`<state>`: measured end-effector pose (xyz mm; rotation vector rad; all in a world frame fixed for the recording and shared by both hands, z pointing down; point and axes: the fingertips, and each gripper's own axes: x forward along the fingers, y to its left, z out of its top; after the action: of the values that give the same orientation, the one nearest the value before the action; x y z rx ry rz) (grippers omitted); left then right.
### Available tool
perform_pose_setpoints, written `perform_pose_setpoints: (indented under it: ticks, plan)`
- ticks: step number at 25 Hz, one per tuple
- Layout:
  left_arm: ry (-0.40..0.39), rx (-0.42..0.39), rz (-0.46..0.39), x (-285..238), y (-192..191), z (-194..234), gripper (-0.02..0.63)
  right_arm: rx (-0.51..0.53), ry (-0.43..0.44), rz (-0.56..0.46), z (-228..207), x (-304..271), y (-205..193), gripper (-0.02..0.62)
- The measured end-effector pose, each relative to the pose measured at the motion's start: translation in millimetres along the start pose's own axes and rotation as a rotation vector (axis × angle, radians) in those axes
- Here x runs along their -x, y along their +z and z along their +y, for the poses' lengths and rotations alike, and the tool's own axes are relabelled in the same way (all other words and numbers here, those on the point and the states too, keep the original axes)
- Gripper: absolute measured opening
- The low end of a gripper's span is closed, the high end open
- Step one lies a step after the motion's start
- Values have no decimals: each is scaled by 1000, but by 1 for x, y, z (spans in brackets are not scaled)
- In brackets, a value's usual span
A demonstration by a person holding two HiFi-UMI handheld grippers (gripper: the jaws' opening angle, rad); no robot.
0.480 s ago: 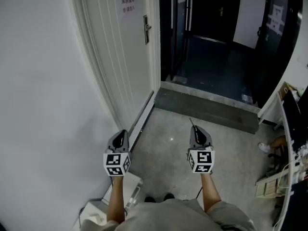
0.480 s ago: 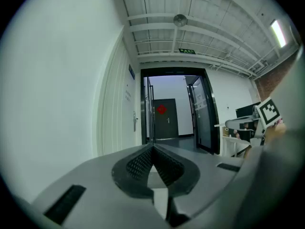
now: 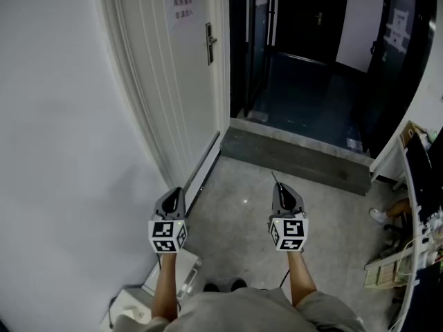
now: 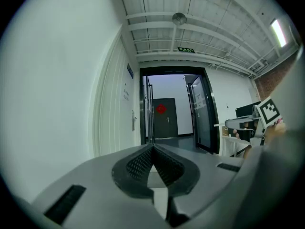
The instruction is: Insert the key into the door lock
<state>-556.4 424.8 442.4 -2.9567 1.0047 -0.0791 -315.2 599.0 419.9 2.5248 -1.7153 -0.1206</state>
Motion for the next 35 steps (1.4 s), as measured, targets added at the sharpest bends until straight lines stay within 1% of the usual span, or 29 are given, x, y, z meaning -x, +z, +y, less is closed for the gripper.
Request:
perform_pose_setpoints:
  ticks: [12,16,21,27,32,35]
  plan:
    - [9,8,7,-32,-7,-45,17,5,58,-3,-36,-14,-10,30]
    - [6,9,27,-48,-15,-55,17,3,63,-5,-48,-27,-13,29]
    - [10,-2,13,-72,-12,-51,17,-6,67,-5,-57,-51,-17,31]
    - [4,2,39,-111,-21,-34,17,-11,67,7,-59,-93,-29,31]
    - [-14,12,40,-157,-27,-21,17,-4,59,15,-67,-135,-38,29]
    - [-30,18,36,-193,-31,-11,17,4,53,21,-71,-169,-43,31]
